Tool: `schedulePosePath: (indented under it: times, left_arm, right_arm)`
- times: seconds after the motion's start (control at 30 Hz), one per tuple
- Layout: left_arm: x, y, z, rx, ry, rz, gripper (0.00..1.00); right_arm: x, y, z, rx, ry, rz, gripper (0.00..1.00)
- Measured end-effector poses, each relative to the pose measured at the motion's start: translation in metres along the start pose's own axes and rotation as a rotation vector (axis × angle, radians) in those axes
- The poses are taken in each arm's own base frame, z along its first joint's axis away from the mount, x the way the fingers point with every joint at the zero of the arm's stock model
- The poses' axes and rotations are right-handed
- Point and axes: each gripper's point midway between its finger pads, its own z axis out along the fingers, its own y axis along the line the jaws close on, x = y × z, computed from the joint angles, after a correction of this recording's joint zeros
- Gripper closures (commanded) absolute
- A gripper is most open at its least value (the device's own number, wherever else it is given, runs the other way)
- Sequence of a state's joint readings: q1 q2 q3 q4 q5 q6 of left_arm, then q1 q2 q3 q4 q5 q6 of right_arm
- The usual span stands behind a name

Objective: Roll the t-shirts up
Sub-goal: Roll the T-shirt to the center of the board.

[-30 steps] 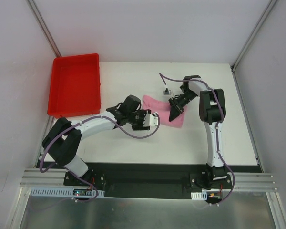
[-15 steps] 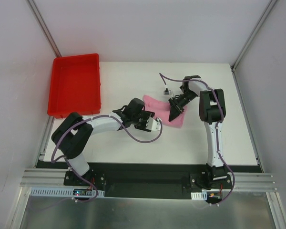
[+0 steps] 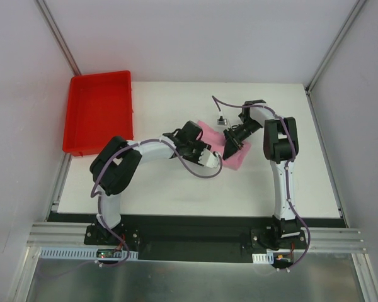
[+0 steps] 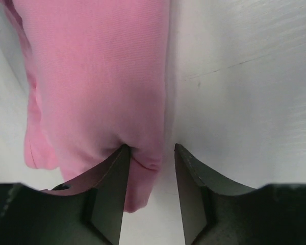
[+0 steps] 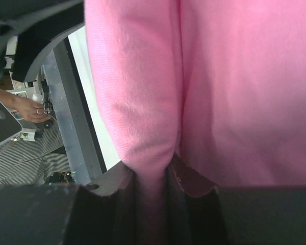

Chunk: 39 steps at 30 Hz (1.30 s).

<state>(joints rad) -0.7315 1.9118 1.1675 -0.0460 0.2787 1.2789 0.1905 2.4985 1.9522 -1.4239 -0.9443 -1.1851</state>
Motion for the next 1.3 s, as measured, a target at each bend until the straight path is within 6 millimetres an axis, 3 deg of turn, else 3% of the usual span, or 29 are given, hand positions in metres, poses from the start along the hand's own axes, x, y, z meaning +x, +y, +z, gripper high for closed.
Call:
schedulePosePath:
  times: [0.07,0.17,0.37,0.5,0.6,0.77,0.97,1.1,1.3]
  left_arm:
    - [0.001,0.006,0.005,0.054,0.019,0.004,0.84]
    - [0.002,0.015,0.006,0.097,0.035,-0.006,1.0]
    - [0.002,0.004,0.001,0.23,0.025,-0.02,1.0]
    - [-0.004,-0.005,-0.006,0.379,0.001,-0.082,1.0]
    - [-0.009,-0.016,-0.012,0.466,-0.02,-0.137,1.0]
    - [-0.017,-0.035,-0.021,0.555,-0.04,-0.22,1.0]
    - [-0.021,-0.037,-0.024,0.571,-0.044,-0.323,1.0]
    - [-0.023,-0.036,-0.026,0.575,-0.064,-0.396,1.0]
    - [-0.023,-0.031,-0.031,0.573,-0.089,-0.519,0.96]
  right_arm:
    - [0.0,0.0,0.0,-0.001,-0.003,0.0,0.85]
    - [-0.001,0.0,-0.001,-0.002,-0.009,0.003,0.81]
    - [-0.002,0.0,-0.002,-0.013,-0.026,0.027,0.58]
    - [-0.003,0.012,-0.002,-0.076,-0.072,0.078,0.04]
    - [-0.002,0.028,-0.007,-0.116,-0.112,0.091,0.04]
    - [0.004,0.029,-0.005,-0.112,-0.115,0.083,0.04]
    - [0.008,0.031,-0.003,-0.103,-0.111,0.073,0.04]
    - [0.032,0.04,0.002,-0.042,-0.043,0.031,0.01]
    - [0.044,0.039,0.01,0.075,0.088,-0.103,0.44]
